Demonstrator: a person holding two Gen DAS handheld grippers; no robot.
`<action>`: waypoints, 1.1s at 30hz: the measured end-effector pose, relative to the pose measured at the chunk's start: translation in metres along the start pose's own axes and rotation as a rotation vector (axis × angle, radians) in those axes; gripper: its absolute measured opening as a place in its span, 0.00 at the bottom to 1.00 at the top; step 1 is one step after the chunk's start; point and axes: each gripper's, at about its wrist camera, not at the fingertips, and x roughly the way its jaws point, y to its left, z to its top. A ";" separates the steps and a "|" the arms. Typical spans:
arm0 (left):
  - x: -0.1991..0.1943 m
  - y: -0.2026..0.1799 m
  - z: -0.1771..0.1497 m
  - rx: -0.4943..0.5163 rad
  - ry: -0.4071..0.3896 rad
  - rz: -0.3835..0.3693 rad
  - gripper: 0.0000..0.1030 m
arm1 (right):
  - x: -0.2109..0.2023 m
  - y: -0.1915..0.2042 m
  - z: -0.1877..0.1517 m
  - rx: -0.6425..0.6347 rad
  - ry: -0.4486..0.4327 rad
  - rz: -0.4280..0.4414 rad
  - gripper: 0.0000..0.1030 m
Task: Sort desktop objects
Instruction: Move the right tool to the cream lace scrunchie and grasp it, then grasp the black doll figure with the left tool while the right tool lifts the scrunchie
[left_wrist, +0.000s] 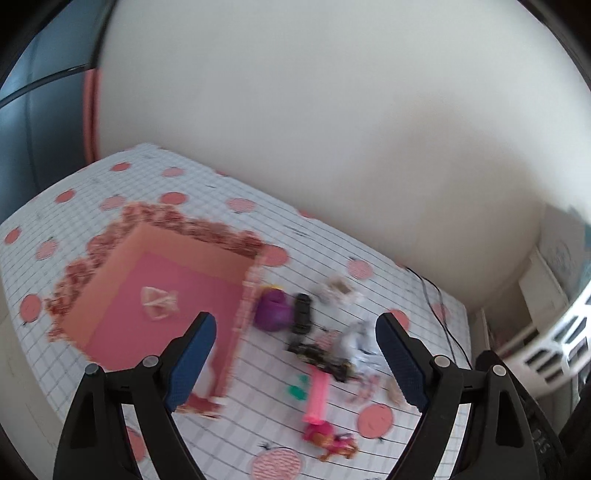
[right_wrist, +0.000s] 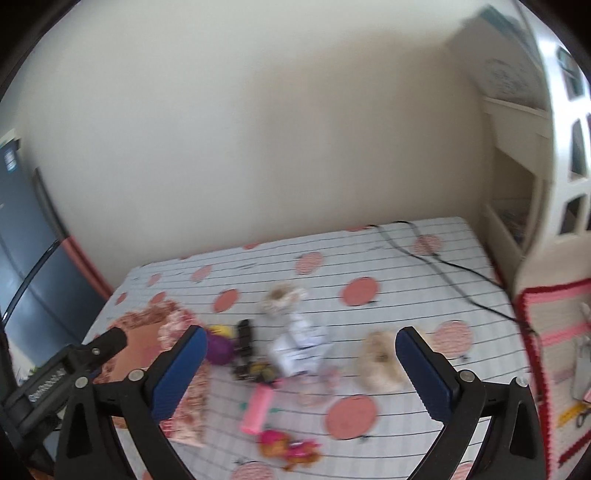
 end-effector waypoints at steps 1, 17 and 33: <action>0.005 -0.009 -0.001 0.012 0.013 -0.009 0.86 | 0.003 -0.010 0.000 0.011 0.002 -0.012 1.00; 0.159 -0.039 -0.058 0.047 0.306 0.063 0.86 | 0.127 -0.088 -0.052 0.103 0.255 -0.102 1.00; 0.189 -0.023 -0.070 0.006 0.345 0.021 0.57 | 0.151 -0.094 -0.073 0.105 0.262 -0.214 0.82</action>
